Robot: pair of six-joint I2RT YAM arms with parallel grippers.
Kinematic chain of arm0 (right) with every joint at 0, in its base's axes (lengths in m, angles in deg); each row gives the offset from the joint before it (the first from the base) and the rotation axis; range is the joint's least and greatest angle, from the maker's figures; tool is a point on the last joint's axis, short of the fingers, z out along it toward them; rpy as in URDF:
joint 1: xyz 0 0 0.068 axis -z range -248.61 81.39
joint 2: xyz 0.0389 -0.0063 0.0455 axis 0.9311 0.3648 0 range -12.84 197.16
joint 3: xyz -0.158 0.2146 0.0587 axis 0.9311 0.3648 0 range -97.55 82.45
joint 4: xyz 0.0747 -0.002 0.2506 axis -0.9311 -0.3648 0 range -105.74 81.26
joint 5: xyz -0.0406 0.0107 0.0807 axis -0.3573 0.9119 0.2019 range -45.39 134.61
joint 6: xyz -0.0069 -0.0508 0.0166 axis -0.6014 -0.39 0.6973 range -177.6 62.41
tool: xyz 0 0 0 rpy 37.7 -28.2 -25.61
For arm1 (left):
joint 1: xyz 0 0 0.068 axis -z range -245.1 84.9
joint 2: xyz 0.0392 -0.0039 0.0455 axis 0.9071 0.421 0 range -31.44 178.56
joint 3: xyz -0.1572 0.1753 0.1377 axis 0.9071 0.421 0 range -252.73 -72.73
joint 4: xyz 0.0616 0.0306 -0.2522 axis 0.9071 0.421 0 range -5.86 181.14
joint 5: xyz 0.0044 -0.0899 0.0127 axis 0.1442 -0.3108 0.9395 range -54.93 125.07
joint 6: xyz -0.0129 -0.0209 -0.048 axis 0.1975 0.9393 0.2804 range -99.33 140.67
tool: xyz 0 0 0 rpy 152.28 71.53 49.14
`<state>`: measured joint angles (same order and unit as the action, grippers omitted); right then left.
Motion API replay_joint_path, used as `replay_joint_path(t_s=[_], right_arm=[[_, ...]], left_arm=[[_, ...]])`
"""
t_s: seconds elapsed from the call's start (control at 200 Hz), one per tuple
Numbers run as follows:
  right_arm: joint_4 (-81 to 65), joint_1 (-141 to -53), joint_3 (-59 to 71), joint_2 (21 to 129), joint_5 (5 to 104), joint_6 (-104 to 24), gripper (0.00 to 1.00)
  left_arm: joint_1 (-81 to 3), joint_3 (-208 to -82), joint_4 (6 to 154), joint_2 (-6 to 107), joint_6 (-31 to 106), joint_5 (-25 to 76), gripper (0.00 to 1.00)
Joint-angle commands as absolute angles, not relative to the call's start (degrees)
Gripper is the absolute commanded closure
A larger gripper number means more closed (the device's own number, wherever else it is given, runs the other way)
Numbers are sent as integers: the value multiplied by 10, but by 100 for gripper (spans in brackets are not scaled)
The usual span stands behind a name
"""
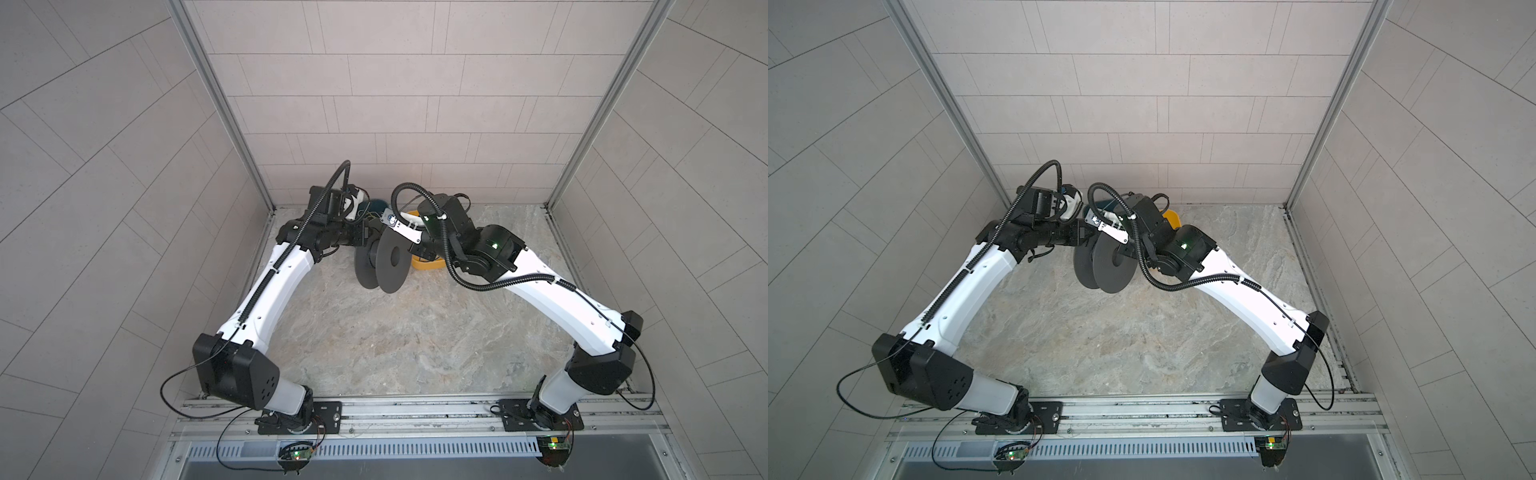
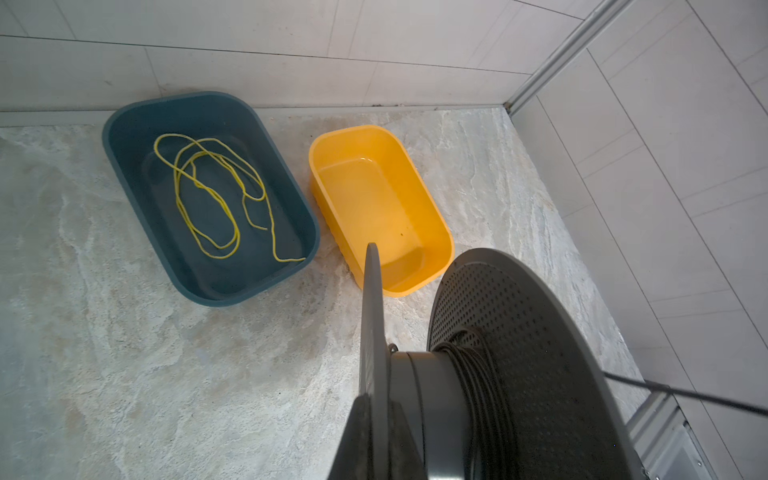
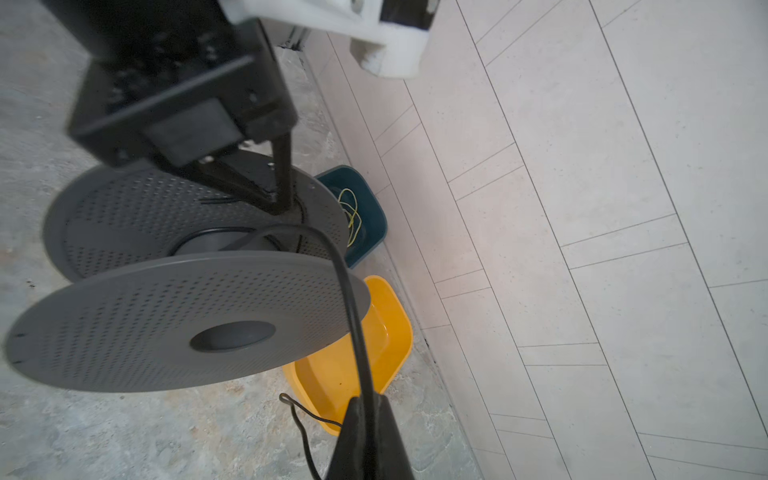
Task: Wrap the cables
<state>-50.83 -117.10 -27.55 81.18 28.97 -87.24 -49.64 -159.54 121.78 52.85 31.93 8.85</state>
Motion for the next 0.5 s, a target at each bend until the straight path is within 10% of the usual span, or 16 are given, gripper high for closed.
replay_joint_path(t_s=[0.0, 0.495], right_arm=[[-473, -1142, -274, 816, 280, -879, 100], [-426, -1013, -254, 830, 447, -829, 100]], left_arm=[[-493, -1602, 1206, 493, 296, 28, 100], [-486, -1557, 1255, 440, 241, -102, 100]])
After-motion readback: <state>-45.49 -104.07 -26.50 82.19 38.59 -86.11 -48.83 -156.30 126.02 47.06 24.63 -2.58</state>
